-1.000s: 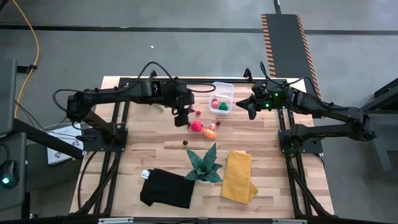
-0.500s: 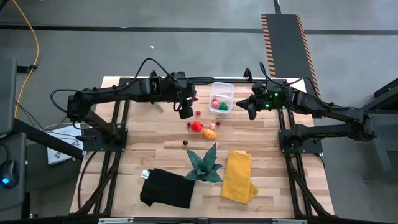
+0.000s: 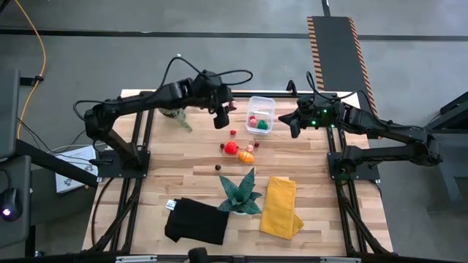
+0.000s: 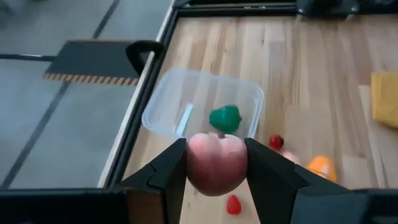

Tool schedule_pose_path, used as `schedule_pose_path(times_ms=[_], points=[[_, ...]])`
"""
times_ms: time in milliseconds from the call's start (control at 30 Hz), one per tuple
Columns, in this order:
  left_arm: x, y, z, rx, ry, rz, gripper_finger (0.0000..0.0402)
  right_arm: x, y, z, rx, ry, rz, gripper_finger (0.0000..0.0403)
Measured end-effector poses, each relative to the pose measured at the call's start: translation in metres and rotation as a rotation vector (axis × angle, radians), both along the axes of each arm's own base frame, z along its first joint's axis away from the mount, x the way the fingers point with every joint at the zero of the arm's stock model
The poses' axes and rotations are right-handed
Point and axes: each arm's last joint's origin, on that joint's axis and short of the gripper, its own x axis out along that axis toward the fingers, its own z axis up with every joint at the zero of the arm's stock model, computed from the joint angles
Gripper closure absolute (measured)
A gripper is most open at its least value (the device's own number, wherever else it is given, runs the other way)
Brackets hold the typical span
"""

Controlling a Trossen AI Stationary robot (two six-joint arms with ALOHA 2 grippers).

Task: Pick and placing Produce into tupperware
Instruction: Put the bottom apricot into the transparent container

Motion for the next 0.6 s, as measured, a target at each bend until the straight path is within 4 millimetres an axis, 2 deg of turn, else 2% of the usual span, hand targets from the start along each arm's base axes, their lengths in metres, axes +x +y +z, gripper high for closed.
schedule_pose_path(times_ms=[333, 433, 600], points=[[-0.009, 0.037, -0.003, -0.043, -0.111, -0.064, 0.0263, 0.000, -0.002, 0.001, 0.001, -0.015, -0.061, 0.0402], [-0.007, 0.045, -0.003, -0.048, -0.162, -0.092, 0.0263, 0.000, -0.002, 0.002, 0.006, -0.029, -0.081, 0.0402], [-0.002, 0.055, -0.013, -0.097, -0.193, -0.145, 0.0263, 0.001, -0.003, 0.004, -0.011, -0.044, -0.109, 0.0402]])
